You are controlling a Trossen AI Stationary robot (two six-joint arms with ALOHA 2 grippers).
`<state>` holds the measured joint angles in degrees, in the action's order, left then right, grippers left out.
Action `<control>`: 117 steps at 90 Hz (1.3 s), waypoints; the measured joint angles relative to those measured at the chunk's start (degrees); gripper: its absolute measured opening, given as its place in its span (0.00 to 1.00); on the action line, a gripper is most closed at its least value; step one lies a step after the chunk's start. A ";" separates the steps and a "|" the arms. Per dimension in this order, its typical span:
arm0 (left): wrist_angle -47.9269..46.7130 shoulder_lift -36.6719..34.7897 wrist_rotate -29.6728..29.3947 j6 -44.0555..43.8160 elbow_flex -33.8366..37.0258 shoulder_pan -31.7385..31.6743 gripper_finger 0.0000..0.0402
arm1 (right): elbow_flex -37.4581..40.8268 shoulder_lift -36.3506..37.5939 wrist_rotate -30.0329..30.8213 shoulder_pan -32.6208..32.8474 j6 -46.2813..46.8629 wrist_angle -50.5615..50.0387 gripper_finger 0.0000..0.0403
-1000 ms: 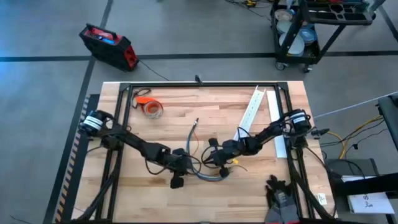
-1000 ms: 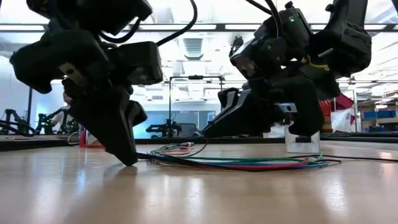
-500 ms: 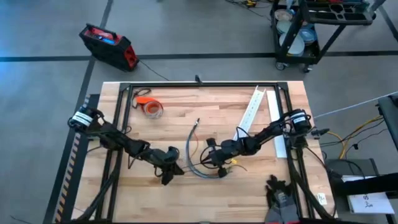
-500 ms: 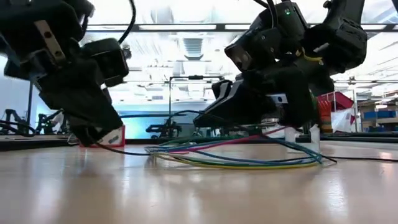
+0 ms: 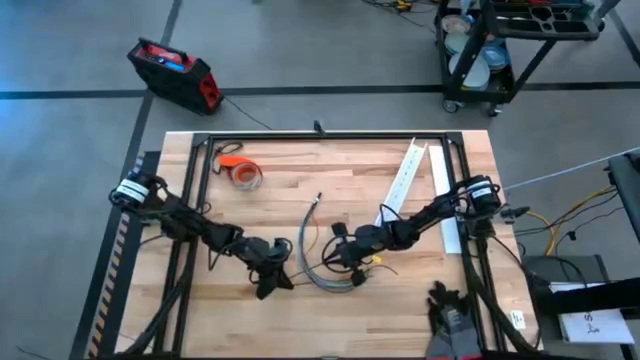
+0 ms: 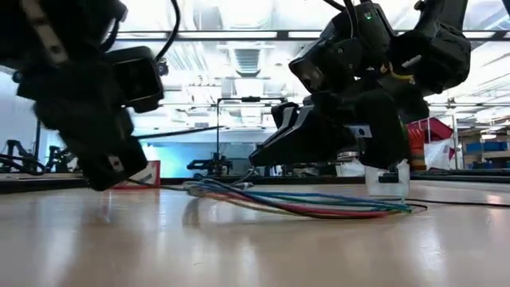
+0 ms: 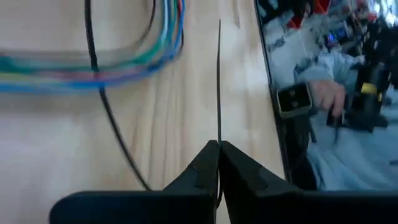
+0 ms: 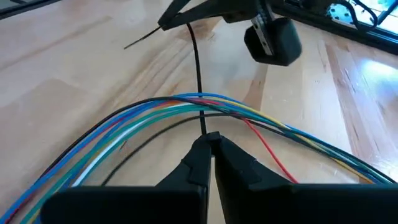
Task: Ziptie cables
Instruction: Wrap the cables together using a black zip tie
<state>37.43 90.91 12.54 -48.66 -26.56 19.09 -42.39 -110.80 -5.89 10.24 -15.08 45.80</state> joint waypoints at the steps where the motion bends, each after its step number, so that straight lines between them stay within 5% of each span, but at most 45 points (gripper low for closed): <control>1: 0.00 0.00 -0.11 -0.65 -0.01 -0.21 0.00 | 0.01 0.00 0.00 0.00 -0.02 0.08 0.00; 16: 0.50 1.63 -0.52 -7.87 -0.01 -2.79 0.00 | 0.02 0.00 0.09 0.15 -0.75 2.66 0.00; 34: 8.71 2.78 -0.08 -8.70 -0.01 -3.39 0.00 | 0.02 -0.14 0.11 0.15 -0.71 2.96 0.00; 72: 5.06 2.82 -2.40 -13.66 0.54 -3.46 0.00 | 0.05 -0.37 1.55 0.25 -0.97 2.82 0.00; 117: 11.63 2.80 -5.52 -15.02 3.88 -3.54 0.00 | 0.06 -0.37 1.46 0.63 -0.97 2.84 0.00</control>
<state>49.06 93.71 7.02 -63.68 -22.68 15.55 -42.33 -111.18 -4.43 10.87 -16.05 48.64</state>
